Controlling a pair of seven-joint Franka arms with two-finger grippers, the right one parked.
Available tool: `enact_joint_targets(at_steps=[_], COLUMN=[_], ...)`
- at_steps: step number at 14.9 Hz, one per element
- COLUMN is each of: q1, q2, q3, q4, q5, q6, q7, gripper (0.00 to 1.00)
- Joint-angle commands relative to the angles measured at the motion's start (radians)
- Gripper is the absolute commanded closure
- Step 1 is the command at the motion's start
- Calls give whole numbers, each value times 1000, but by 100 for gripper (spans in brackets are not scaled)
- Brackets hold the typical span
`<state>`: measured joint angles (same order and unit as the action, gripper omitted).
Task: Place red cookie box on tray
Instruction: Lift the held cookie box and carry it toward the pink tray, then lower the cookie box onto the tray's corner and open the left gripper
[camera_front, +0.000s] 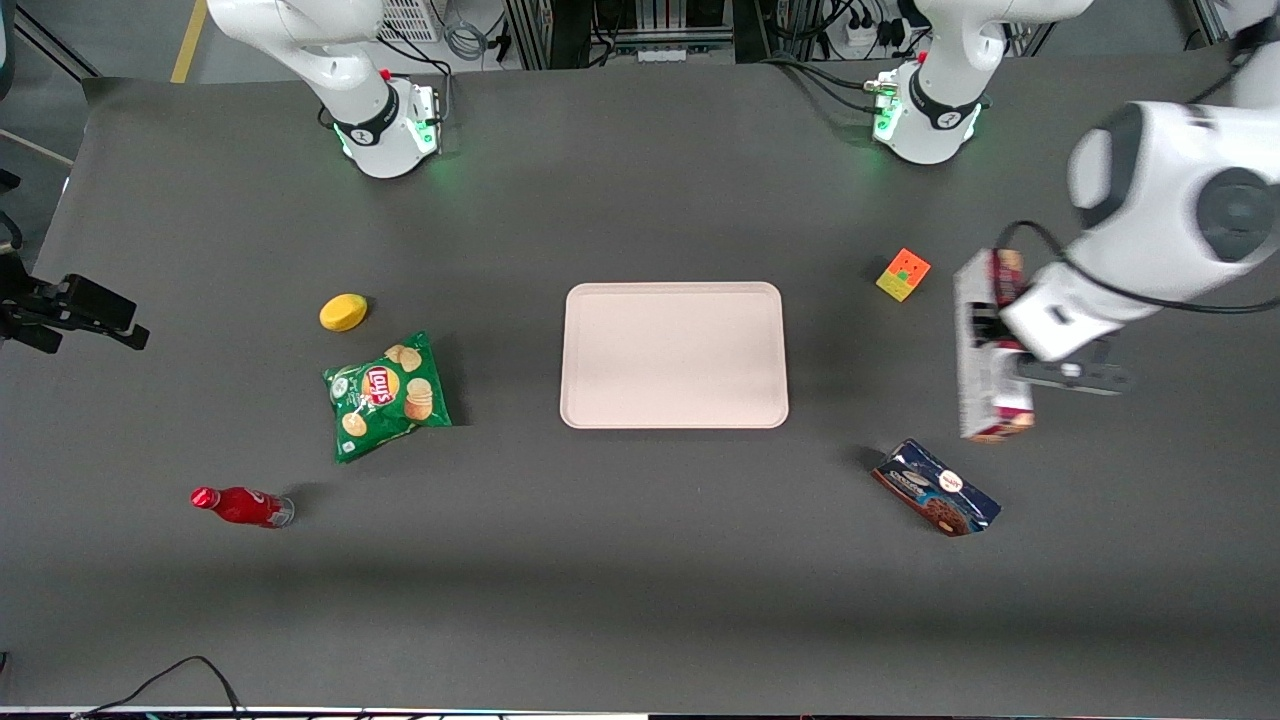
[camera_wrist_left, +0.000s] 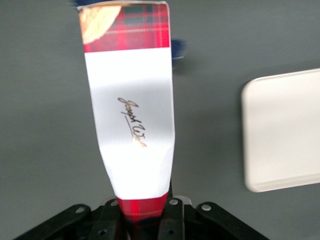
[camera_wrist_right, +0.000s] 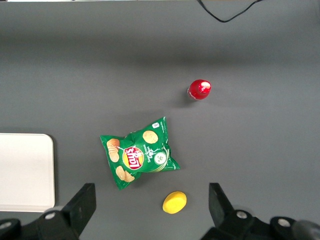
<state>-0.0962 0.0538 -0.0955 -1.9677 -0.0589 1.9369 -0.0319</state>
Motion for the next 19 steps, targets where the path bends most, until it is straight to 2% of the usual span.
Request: enact_joint_targets(at_steps=[1, 5, 10, 15, 19], q1=[-69, -161, -279, -295, -295], q2=[113, 225, 337, 365, 380], q3=[-120, -164, -193, -193, -191], q4=[114, 119, 64, -78, -92], q5=[13, 33, 194, 223, 223], q6=[-12, 118, 275, 476, 501], q7=[-312, -505, -802, -809, -810], gripper=[92, 91, 92, 92, 91])
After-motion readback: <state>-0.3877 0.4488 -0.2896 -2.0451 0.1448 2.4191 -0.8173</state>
